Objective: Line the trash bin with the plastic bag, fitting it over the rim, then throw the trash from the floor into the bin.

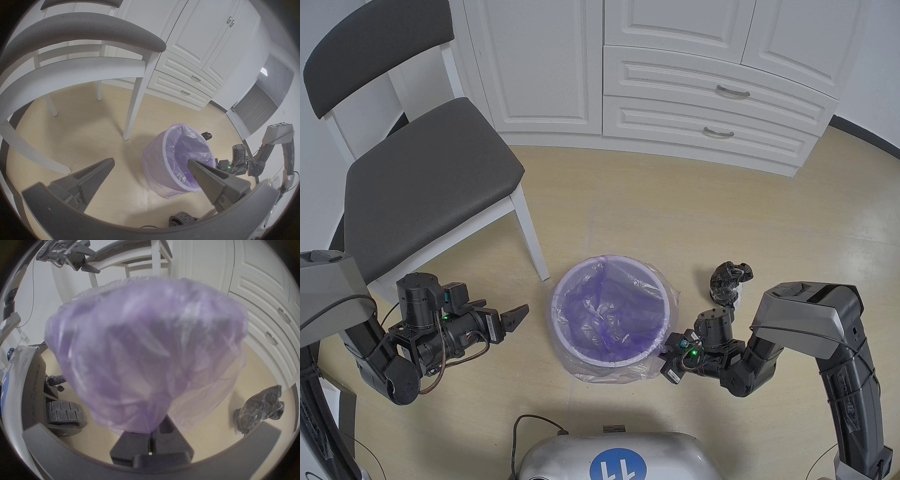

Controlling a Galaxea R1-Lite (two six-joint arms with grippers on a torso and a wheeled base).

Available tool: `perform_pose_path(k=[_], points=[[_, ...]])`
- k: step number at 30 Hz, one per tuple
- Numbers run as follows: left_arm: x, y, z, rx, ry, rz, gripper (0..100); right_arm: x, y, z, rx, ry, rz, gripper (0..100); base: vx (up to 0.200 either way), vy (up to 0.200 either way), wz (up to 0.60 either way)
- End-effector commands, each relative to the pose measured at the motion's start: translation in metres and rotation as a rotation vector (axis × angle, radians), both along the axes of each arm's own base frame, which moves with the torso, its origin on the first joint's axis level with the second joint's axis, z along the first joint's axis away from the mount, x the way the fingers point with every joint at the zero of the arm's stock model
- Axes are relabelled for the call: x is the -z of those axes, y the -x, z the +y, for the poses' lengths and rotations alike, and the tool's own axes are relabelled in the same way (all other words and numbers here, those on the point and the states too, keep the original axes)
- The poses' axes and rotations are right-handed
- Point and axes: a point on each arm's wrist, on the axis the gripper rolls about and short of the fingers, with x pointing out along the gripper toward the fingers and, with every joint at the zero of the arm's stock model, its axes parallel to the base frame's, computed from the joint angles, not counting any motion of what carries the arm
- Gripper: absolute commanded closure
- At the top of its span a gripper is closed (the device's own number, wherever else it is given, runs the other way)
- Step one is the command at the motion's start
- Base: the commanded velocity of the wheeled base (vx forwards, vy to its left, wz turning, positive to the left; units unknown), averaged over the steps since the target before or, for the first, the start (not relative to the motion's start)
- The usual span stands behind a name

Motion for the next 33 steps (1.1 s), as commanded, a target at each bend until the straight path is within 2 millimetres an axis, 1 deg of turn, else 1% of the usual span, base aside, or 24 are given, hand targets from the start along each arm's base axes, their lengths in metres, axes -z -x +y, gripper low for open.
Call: perform_pose_path(k=[1, 12, 13, 20, 21, 24, 25, 26, 29, 31, 33], points=[[0.002, -0.001, 0.0, 0.0, -0.003, 0.006, 0, -0.005, -0.005, 0.002, 0.003, 0.004, 0.017, 100, 0.0, 0.0, 0.0], [0.002, -0.002, 0.0, -0.001, 0.007, -0.031, 0, -0.006, -0.007, 0.003, 0.0, 0.007, 0.023, 100, 0.0, 0.0, 0.0], [0.002, -0.002, 0.0, -0.001, 0.006, -0.034, 0, -0.006, -0.007, 0.002, 0.0, 0.007, 0.025, 0, 0.0, 0.0, 0.0], [0.002, -0.002, 0.001, -0.002, 0.001, -0.038, 0, -0.01, -0.003, 0.002, -0.006, 0.005, 0.022, 0, 0.0, 0.0, 0.0], [0.003, -0.002, 0.001, -0.002, -0.001, -0.036, 0, -0.018, -0.002, 0.0, -0.002, -0.003, 0.011, 0, 0.0, 0.0, 0.0], [0.004, -0.001, 0.001, -0.002, -0.002, -0.031, 0, -0.021, 0.001, -0.002, -0.001, -0.004, 0.011, 0, 0.0, 0.0, 0.0], [0.004, -0.001, 0.001, -0.002, -0.002, -0.03, 0, -0.028, 0.005, -0.007, 0.006, -0.004, 0.014, 0, 0.0, 0.0, 0.0], [0.004, -0.001, 0.001, 0.0, -0.003, -0.031, 0, -0.029, 0.006, -0.007, 0.006, -0.004, 0.014, 0, 0.0, 0.0, 0.0], [0.006, -0.001, 0.001, -0.001, -0.006, -0.027, 0, -0.044, 0.02, -0.013, 0.019, -0.034, -0.032, 0, 0.0, 0.0, 0.0], [0.009, -0.002, 0.001, 0.0, -0.012, -0.018, 0, -0.049, 0.027, -0.016, 0.026, -0.05, -0.048, 0, 0.0, 0.0, 0.0], [0.017, -0.005, 0.002, -0.003, -0.025, -0.002, 0, -0.054, 0.04, -0.022, 0.042, -0.076, -0.057, 0, 0.0, 0.0, 0.0]])
